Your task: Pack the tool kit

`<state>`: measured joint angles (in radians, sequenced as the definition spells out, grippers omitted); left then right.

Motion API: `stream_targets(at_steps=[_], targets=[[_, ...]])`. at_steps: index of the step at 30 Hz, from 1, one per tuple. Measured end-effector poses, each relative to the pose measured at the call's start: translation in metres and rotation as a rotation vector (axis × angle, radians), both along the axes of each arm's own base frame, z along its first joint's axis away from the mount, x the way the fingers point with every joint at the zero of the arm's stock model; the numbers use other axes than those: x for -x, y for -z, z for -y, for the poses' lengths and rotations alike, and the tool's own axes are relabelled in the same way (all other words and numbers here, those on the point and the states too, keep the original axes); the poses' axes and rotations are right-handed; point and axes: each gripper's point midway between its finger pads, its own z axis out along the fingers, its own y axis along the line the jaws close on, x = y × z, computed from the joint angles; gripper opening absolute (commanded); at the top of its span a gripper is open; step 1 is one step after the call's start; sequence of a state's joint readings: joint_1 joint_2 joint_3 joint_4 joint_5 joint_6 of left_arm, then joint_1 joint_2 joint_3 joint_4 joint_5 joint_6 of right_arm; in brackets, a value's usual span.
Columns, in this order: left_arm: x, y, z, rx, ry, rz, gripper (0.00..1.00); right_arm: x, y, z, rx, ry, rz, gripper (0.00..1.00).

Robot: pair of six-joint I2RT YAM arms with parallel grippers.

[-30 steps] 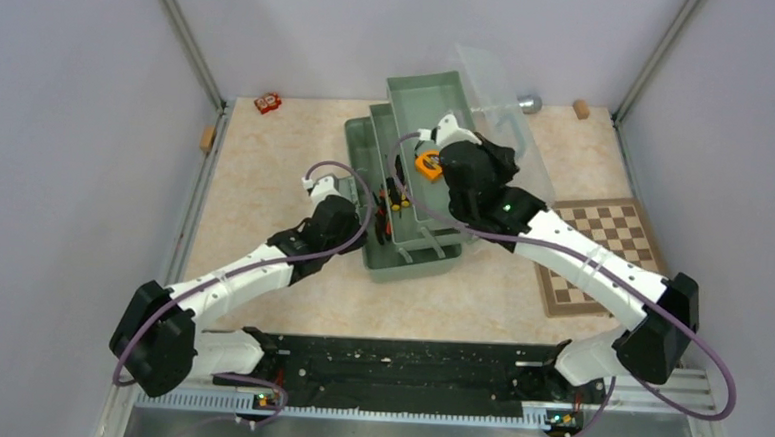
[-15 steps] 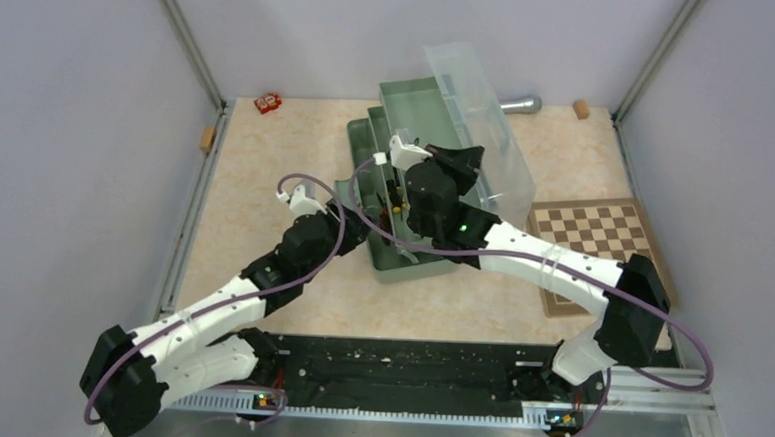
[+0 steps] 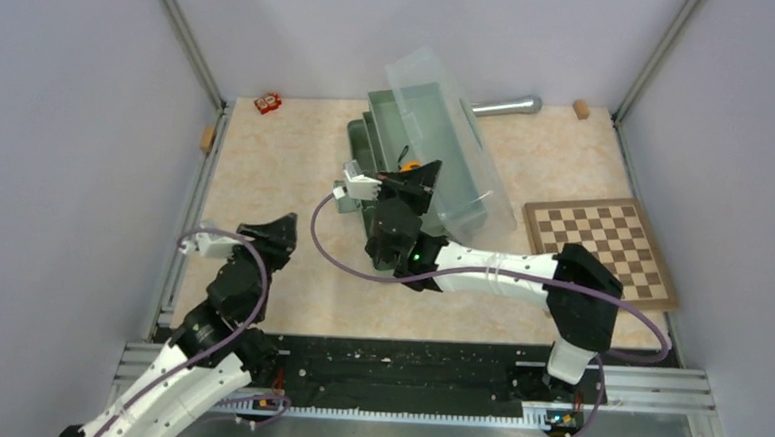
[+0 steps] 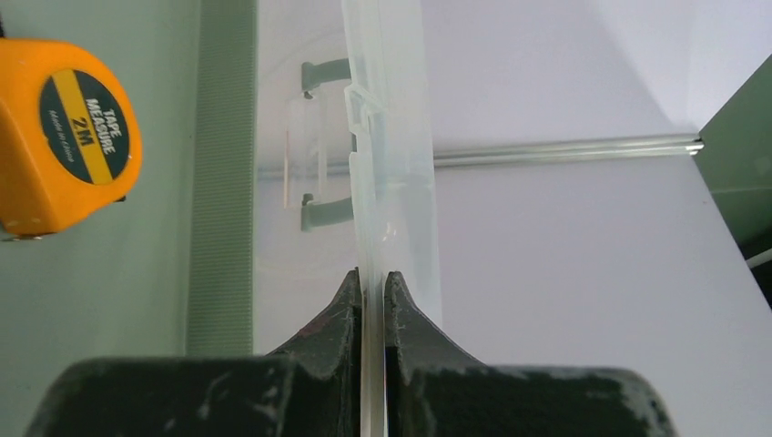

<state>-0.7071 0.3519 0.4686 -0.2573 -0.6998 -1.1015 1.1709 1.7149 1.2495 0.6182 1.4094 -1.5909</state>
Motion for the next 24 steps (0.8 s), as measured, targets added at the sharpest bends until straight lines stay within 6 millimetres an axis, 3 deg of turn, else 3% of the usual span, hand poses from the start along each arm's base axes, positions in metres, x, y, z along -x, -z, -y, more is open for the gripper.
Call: stream_targets(at_steps=[4, 7, 10, 12, 13, 14, 18, 24], targets=[[0.016, -0.015, -0.040, -0.019, -0.124, 0.059, 0.52, 0.005, 0.012, -0.022, 0.051, -0.022, 0.002, 0.00], [0.023, -0.018, -0.059, -0.063, -0.184, 0.050, 0.52, 0.013, 0.025, -0.043, 0.103, -0.057, 0.006, 0.17], [0.026, -0.019, -0.067, -0.102, -0.212, 0.039, 0.52, 0.021, 0.042, -0.070, 0.146, -0.105, 0.014, 0.41], [0.028, -0.020, -0.072, -0.130, -0.223, 0.032, 0.52, 0.028, 0.062, -0.089, 0.167, -0.135, 0.015, 0.70], [0.029, -0.021, -0.074, -0.140, -0.227, 0.030, 0.52, 0.033, 0.069, -0.098, 0.176, -0.153, 0.016, 0.90], [0.030, -0.022, -0.075, -0.151, -0.231, 0.028, 0.52, 0.041, 0.073, -0.112, 0.213, -0.192, 0.022, 0.98], [0.035, -0.032, -0.085, -0.181, -0.257, 0.029, 0.52, 0.077, 0.067, -0.142, 0.116, -0.271, 0.055, 0.99], [0.044, -0.050, -0.100, -0.202, -0.295, 0.047, 0.52, 0.127, 0.110, -0.196, 0.129, -0.444, 0.043, 0.99]])
